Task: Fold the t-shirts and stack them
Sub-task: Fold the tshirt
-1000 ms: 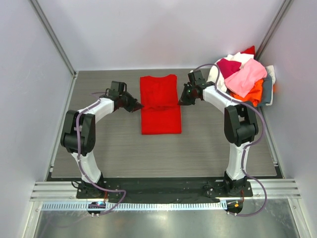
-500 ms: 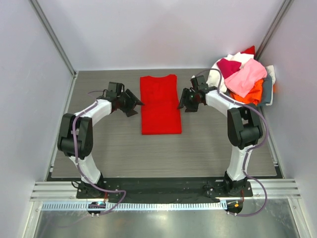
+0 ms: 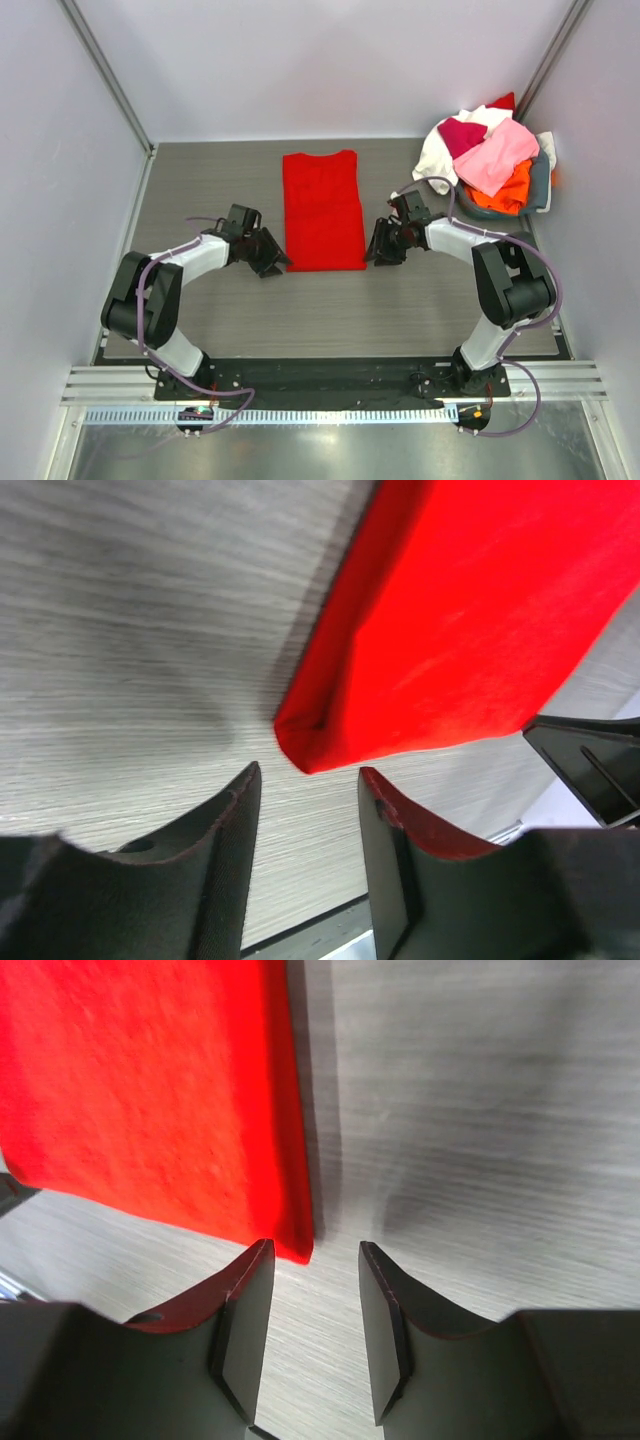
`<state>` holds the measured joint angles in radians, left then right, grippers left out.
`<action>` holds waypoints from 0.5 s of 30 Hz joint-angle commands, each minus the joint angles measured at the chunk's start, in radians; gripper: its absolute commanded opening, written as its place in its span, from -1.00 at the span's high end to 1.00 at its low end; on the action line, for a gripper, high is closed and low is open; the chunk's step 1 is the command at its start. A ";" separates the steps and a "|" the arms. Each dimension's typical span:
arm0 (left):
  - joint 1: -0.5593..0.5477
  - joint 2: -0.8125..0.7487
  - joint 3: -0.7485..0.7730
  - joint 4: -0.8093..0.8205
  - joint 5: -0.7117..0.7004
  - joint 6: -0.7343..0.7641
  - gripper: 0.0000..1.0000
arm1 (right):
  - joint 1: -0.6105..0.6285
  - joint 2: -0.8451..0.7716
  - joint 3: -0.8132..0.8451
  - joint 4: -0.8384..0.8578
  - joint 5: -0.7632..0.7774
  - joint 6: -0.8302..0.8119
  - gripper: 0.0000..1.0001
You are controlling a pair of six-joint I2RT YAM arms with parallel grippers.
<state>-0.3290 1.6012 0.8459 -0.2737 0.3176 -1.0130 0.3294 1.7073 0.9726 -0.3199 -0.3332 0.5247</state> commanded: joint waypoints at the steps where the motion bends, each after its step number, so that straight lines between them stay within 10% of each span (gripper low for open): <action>1: -0.011 -0.043 -0.007 0.031 -0.015 0.013 0.16 | 0.017 -0.032 -0.014 0.071 -0.041 0.006 0.14; 15: -0.025 0.011 0.025 0.056 -0.037 0.045 0.43 | 0.022 0.021 0.031 0.091 -0.055 -0.014 0.36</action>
<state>-0.3515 1.6035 0.8352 -0.2489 0.2981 -0.9916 0.3470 1.7168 0.9596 -0.2573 -0.3725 0.5240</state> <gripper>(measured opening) 0.304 0.324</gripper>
